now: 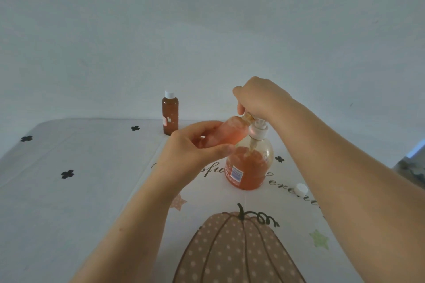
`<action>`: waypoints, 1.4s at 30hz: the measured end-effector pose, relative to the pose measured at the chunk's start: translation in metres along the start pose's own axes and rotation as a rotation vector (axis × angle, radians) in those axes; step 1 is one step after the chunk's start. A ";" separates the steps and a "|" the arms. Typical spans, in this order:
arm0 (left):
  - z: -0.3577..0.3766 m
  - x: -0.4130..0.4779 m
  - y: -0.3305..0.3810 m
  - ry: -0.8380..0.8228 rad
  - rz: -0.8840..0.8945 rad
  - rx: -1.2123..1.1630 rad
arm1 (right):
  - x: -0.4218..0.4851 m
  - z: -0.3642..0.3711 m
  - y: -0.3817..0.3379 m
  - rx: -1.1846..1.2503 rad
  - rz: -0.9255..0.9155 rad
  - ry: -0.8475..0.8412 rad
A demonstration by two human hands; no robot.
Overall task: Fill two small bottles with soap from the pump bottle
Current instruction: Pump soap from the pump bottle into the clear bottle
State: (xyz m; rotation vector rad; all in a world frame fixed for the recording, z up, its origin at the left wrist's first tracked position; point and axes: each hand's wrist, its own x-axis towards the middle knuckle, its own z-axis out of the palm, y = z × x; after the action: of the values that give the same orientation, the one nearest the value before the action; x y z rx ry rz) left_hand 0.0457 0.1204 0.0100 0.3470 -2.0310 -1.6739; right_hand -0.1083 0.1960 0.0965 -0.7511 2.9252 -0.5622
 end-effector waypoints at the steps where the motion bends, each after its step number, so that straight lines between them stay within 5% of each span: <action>1: 0.000 0.000 -0.001 -0.004 0.000 0.000 | 0.001 0.002 0.000 0.001 0.001 -0.004; 22: 0.003 0.001 -0.005 -0.087 -0.005 0.014 | -0.007 -0.007 0.000 0.124 0.008 -0.026; 42: -0.006 -0.004 -0.001 -0.020 -0.069 -0.013 | -0.026 -0.038 0.031 0.426 -0.040 0.218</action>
State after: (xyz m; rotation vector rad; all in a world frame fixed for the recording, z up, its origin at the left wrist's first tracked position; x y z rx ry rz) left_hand 0.0521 0.1173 0.0087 0.4017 -2.0432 -1.7372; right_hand -0.1050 0.2462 0.1204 -0.7295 2.8173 -1.2910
